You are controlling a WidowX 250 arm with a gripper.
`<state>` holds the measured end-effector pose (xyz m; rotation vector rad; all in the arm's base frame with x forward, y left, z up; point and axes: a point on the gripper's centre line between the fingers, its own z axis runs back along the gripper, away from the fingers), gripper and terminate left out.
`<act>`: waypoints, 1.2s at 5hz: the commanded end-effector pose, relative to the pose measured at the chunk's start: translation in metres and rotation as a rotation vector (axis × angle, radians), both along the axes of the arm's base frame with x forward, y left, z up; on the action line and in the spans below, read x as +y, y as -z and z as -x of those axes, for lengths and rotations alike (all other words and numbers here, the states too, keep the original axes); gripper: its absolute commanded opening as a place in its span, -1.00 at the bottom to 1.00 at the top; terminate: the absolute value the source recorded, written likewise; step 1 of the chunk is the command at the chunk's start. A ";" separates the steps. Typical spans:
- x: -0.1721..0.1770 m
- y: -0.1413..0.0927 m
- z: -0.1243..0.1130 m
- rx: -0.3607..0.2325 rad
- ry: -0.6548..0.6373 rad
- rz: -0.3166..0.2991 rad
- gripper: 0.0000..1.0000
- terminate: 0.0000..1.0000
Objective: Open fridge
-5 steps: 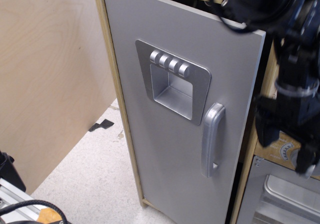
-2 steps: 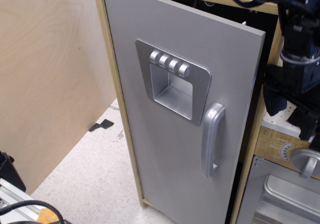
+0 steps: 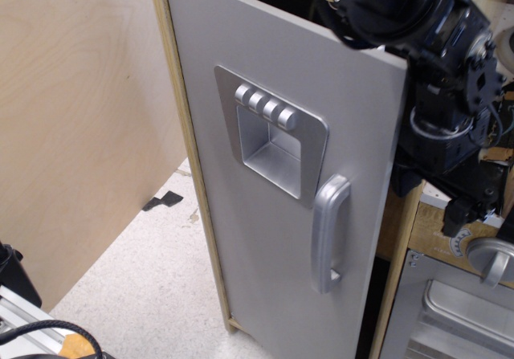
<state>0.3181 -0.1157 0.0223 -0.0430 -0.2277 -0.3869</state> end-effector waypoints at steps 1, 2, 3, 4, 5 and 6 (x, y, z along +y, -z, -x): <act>0.016 -0.033 0.020 -0.026 -0.072 0.002 1.00 -1.00; 0.010 -0.043 0.062 0.042 -0.142 -0.007 1.00 -1.00; -0.002 -0.052 0.094 0.094 -0.201 -0.004 1.00 -1.00; 0.006 -0.047 0.103 0.098 -0.207 0.008 1.00 -1.00; 0.054 -0.044 0.100 0.127 -0.197 0.045 1.00 -1.00; 0.103 -0.046 0.094 0.105 -0.158 0.026 1.00 -1.00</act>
